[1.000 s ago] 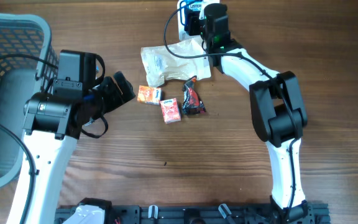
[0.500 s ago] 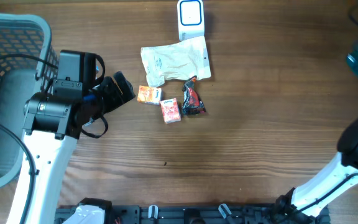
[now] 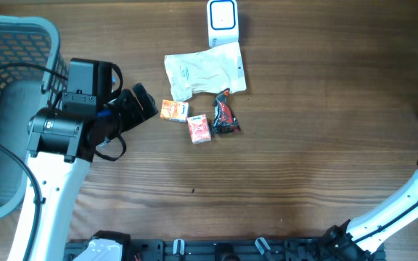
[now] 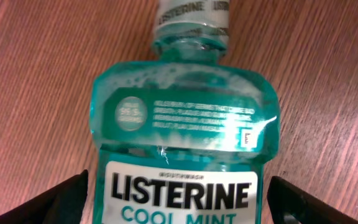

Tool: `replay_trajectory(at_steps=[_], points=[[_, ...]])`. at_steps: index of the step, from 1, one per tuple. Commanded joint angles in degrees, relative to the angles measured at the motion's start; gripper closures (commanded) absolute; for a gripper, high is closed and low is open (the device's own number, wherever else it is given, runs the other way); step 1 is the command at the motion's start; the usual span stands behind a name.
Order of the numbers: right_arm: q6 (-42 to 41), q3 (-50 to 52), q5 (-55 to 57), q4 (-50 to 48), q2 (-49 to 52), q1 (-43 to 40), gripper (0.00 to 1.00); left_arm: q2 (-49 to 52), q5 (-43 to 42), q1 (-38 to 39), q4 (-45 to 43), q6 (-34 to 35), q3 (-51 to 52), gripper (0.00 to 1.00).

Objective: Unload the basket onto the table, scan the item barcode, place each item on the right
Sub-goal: 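Carry the bottle to the right table edge and release it, then reach the right gripper to the black snack bag and grasp it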

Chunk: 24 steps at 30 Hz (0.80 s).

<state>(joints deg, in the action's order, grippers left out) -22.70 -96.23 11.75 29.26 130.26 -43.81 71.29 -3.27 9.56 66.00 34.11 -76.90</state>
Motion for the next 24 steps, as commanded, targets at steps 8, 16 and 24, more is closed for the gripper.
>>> replay_trajectory(at_steps=[8, 16, 24], points=[[2.99, -7.65, -48.92, 3.45, -22.36, 6.84, 0.0, -0.26, 0.13, -0.42, -0.13, -0.9, -0.46, 0.0], [3.19, 1.84, -53.18, 13.0, -20.87, 41.18, 0.0, -0.26, 0.13, -0.42, -0.13, -0.9, -0.46, 0.0], [-3.3, 9.94, -23.91, 13.66, -17.16, 68.46, 0.4, -0.26, 0.13, -0.42, -0.11, -0.9, -0.46, 0.0]])
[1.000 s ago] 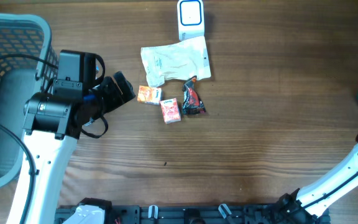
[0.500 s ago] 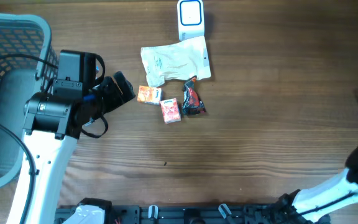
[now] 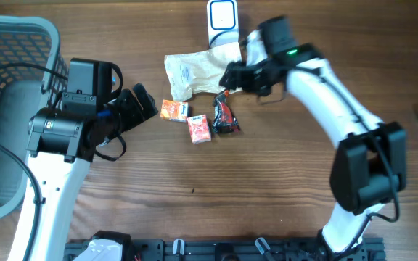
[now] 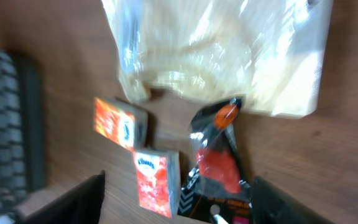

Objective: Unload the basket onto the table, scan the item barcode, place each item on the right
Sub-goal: 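Reach the right gripper to the black snack bag and grasp it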

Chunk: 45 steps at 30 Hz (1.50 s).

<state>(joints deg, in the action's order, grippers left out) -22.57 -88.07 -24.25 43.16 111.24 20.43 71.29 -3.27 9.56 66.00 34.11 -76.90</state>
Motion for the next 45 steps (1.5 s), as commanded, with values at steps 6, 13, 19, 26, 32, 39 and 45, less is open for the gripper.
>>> replay_trajectory(at_steps=[6, 13, 19, 26, 32, 39, 45], points=[[-2.91, 3.82, 21.97, -0.46, 6.54, 12.0, 0.41, -0.26, 0.13, -0.42, -0.13, -0.92, -0.46, 0.0], [-2.67, 3.82, 27.63, -0.94, 9.66, 12.35, 0.59, -0.26, 0.13, -0.42, -0.13, -0.92, -0.46, 0.0], [-2.6, 3.13, 27.89, -2.34, 9.64, 12.35, 0.84, -0.26, 0.13, -0.42, -0.11, -0.9, -0.46, 0.0], [0.98, -9.7, 27.91, 6.6, 8.63, 10.25, 0.87, -0.26, 0.13, -0.42, -0.13, -0.9, -0.46, 0.0], [3.1, -17.53, 26.84, 10.43, 8.39, 5.66, 0.6, -0.26, 0.13, -0.42, -0.11, -0.92, -0.46, 0.0], [9.14, -1.84, 18.4, -0.22, 8.46, 9.38, 0.3, -0.26, 0.13, -0.42, -0.13, -0.92, -0.46, 0.0], [10.4, 4.96, 20.61, -8.72, 8.55, 10.54, 0.32, -0.26, 0.13, -0.42, -0.11, -0.9, -0.46, 0.0]])
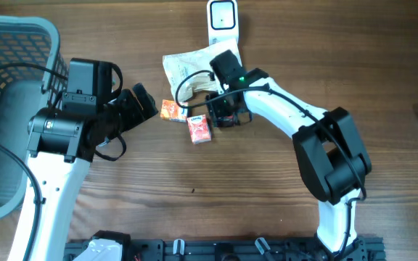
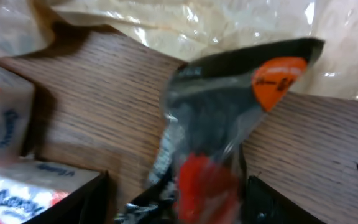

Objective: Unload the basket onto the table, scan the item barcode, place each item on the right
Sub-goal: 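Reach the right gripper to the black snack bag and grasp it, then lift the snack bag up in front of the scanner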

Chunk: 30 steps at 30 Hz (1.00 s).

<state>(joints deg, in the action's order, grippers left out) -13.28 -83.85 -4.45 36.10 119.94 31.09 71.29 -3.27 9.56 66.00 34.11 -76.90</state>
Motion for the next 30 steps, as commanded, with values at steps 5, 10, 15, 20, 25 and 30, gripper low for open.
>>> replay_trajectory(at_steps=[5, 10, 15, 20, 25, 30], points=[[-0.37, 1.03, 5.95, -4.39, -0.13, -0.13, 0.42, -0.26, 0.13, -0.42, -0.13, -0.9, -0.46, 0.0], [-0.46, 1.07, 5.68, -5.84, 2.95, -0.13, 0.43, -0.26, 0.13, -0.42, -0.13, -0.9, -0.46, 0.0], [-2.62, 0.09, 5.77, -5.77, 3.17, -0.2, 0.69, -0.26, 0.13, -0.42, -0.13, -0.9, -0.46, 0.0], [-3.43, -7.21, 6.38, -0.74, 1.84, -1.53, 0.75, -0.26, 0.13, -0.42, -0.11, -0.92, -0.46, 0.0], [-3.41, -18.88, 6.36, 6.71, -0.28, -5.38, 0.84, -0.26, 0.13, -0.42, -0.13, -0.9, -0.46, 0.0], [-6.78, -23.61, 5.9, -2.36, -0.28, -10.29, 0.85, -0.26, 0.13, -0.42, -0.13, -0.9, -0.46, 0.0]])
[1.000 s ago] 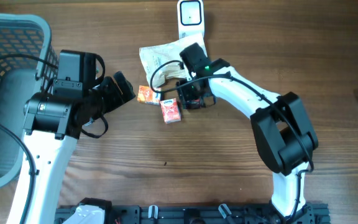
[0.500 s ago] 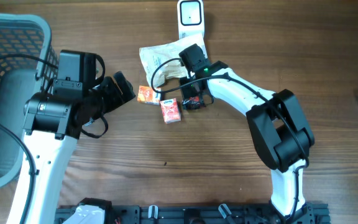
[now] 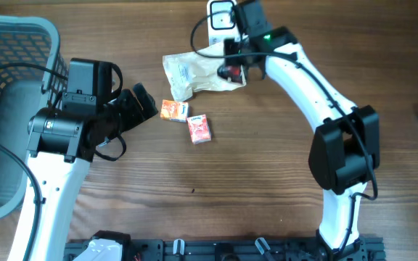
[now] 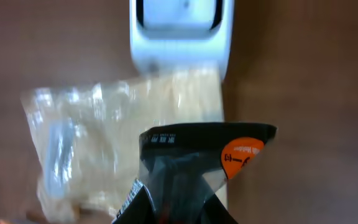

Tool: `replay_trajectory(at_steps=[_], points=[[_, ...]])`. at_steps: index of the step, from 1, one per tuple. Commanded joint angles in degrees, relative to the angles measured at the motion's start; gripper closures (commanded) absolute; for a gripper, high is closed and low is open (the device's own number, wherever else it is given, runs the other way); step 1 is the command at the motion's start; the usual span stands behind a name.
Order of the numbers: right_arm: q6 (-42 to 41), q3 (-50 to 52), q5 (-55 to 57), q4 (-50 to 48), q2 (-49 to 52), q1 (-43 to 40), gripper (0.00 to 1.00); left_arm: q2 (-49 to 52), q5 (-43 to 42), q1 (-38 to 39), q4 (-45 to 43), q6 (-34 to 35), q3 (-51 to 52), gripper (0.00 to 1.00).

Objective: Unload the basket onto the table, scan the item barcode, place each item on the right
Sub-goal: 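Lift the snack bag up in front of the scanner, then carry the snack bag to the right table edge and release it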

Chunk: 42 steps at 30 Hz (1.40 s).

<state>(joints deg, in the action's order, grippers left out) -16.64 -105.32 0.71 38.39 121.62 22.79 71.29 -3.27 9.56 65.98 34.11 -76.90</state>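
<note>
The item is a black and red snack packet (image 4: pixel 197 162) with an orange tab, pinched from below by my right gripper (image 4: pixel 176 211). Overhead, the right gripper (image 3: pixel 232 67) holds the packet (image 3: pixel 229 72) above the clear plastic bag (image 3: pixel 194 72), just in front of the white barcode scanner (image 3: pixel 222 16). In the right wrist view the scanner (image 4: pixel 182 31) sits straight ahead beyond the packet, with the clear bag (image 4: pixel 104 137) blurred underneath. My left gripper (image 3: pixel 142 103) stands open and holds nothing, left of the small boxes.
An orange box (image 3: pixel 173 109) and a red tissue box (image 3: pixel 199 128) lie in front of the bag. A grey mesh basket (image 3: pixel 20 32) fills the left edge. A teal mouthwash bottle lies at the far right edge.
The right gripper was low over the packet on the table beside the red box. Now it is shut on the packet and holds it up near the scanner. The left arm is unchanged.
The right gripper was first open over the mouthwash bottle at the far right. Then it hovered above the pile of small items, then sat close over the black packet. The packet is now off the table, held in front of the scanner.
</note>
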Motion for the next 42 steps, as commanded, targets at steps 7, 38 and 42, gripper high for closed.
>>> replay_trajectory(at_steps=[7, 38, 42], points=[[-12.92, -2.14, -0.7, -30.23, -0.76, -2.93, 0.92, -0.26, 0.13, -0.42, -0.11, -0.9, -0.46, 0.0], [-28.28, -0.98, 11.19, 2.89, -5.53, -36.15, 0.86, -0.26, 0.13, -0.42, -0.11, -0.92, -0.46, 0.0], [-23.85, 4.22, 11.43, 5.68, -4.2, -51.95, 0.86, -0.26, 0.13, -0.42, -0.11, -0.9, -0.46, 0.0]])
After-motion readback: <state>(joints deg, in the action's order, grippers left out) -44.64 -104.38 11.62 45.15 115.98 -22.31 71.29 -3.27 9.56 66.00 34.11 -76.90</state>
